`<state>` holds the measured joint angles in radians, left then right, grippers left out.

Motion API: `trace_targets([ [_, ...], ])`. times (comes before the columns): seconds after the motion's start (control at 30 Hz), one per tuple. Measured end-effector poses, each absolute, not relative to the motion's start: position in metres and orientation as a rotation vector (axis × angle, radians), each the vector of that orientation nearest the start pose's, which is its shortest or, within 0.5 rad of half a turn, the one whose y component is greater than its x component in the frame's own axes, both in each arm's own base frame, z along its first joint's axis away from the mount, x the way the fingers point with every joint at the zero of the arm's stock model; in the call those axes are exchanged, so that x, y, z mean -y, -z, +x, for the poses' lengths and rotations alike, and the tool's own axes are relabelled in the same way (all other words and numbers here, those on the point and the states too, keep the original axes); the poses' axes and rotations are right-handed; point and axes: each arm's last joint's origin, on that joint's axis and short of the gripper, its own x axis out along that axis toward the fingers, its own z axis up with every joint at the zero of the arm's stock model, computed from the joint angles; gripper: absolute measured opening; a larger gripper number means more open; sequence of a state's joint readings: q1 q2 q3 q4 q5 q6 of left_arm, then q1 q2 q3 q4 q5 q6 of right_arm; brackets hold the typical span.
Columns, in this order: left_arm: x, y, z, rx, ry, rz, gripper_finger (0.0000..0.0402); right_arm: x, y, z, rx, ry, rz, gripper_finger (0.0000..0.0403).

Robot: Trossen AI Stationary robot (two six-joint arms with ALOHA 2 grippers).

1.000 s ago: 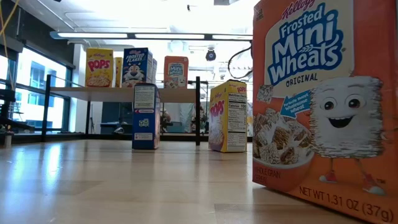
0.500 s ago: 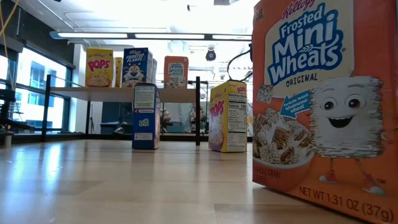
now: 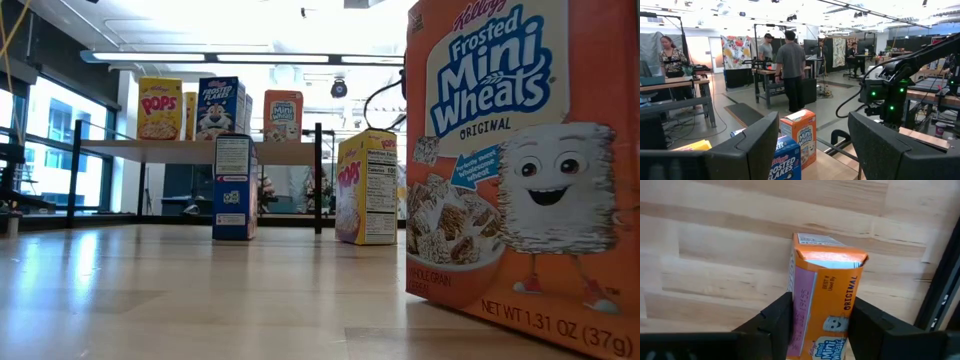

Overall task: Stack cereal on shelf
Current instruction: Put the top orange cereal box on the shelf aligned with the other orange cereal box

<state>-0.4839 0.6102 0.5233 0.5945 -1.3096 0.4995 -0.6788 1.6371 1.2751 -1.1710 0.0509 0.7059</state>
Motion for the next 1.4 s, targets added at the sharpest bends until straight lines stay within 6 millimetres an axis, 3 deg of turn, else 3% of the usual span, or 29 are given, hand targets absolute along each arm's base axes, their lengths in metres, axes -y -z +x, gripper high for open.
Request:
trace_targets([
  [0.23, 0.03, -0.33, 0.118, 0.128, -0.854, 0.033, 0.0229, 0.172, -0.241, 0.234, -1.286, 1.059, 1.003, 0.0154],
  [0.47, 0.031, -0.33, 0.118, 0.138, -0.853, 0.01, 0.0229, 0.162, -0.264, 0.249, -1.25, 1.002, 0.959, 0.0154],
  [0.93, 0.029, -0.329, 0.117, 0.118, -0.903, -0.001, 0.0229, 0.142, -0.362, 0.277, -0.977, 0.905, 0.791, 0.0154],
  [1.2, 0.018, -0.329, 0.12, 0.117, -0.986, 0.018, 0.0229, 0.133, -0.417, 0.276, -0.796, 0.83, 0.689, 0.0154],
  [1.4, 0.012, -0.331, 0.123, 0.154, -0.958, 0.055, 0.0229, 0.131, -0.443, 0.271, -0.708, 0.782, 0.624, 0.0154],
])
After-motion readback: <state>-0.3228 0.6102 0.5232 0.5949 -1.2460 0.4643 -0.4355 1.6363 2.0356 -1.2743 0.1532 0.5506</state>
